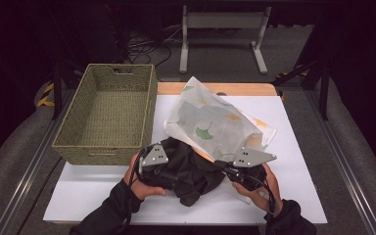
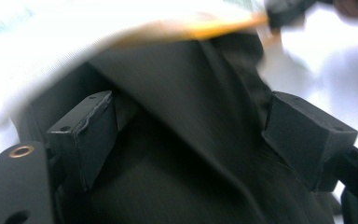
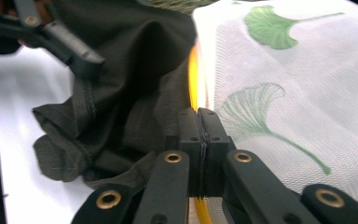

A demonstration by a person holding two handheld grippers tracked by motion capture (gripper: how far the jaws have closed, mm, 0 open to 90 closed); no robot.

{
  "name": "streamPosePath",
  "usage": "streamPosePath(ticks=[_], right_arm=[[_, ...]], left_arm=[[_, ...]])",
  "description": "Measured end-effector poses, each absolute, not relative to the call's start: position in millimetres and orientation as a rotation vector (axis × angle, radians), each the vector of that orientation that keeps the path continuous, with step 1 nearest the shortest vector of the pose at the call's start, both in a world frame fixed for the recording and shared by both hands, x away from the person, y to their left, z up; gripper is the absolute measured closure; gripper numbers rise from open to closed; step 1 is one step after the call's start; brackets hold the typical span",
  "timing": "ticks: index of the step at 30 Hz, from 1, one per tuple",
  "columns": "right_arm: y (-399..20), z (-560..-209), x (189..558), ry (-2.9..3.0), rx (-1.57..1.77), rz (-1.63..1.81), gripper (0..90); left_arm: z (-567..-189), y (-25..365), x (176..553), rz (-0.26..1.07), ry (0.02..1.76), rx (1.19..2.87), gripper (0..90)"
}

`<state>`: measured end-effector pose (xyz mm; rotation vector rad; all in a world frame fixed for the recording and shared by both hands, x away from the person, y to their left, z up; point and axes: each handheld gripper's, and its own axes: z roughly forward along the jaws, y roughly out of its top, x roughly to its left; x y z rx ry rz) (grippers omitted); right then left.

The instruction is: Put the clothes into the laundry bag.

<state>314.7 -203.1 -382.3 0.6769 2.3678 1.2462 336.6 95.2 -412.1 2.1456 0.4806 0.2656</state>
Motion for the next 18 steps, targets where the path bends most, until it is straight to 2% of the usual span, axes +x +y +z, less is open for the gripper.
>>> streamPosePath(ticks=[8, 11, 13, 14, 15, 16, 18], right_arm=[[-197, -386, 316, 2.411, 0.647, 1.222, 89.3], [-192, -397, 320, 2.445, 0.649, 1.183, 88.9], [-190, -402, 322, 2.462, 0.653, 1.180, 88.8], [-189, -404, 322, 2.473, 0.653, 1.174, 88.8], [-187, -406, 323, 2.481, 0.652, 1.173, 88.8], [-185, -408, 324, 2.493, 0.657, 1.174, 88.7], [-181, -412, 325, 2.510, 0.654, 1.158, 88.7]], left_arm=[[-453, 80, 342, 0.266, 0.535, 2.251, 7.2], [-463, 65, 359, 0.241, 0.588, 2.225, 7.5], [-464, 58, 362, 0.247, 0.583, 2.215, 10.8], [-464, 54, 363, 0.263, 0.573, 2.230, 13.6], [-464, 50, 364, 0.288, 0.563, 2.249, 20.3], [-463, 47, 365, 0.299, 0.557, 2.248, 29.8], [-462, 43, 367, 0.307, 0.559, 2.234, 55.3]])
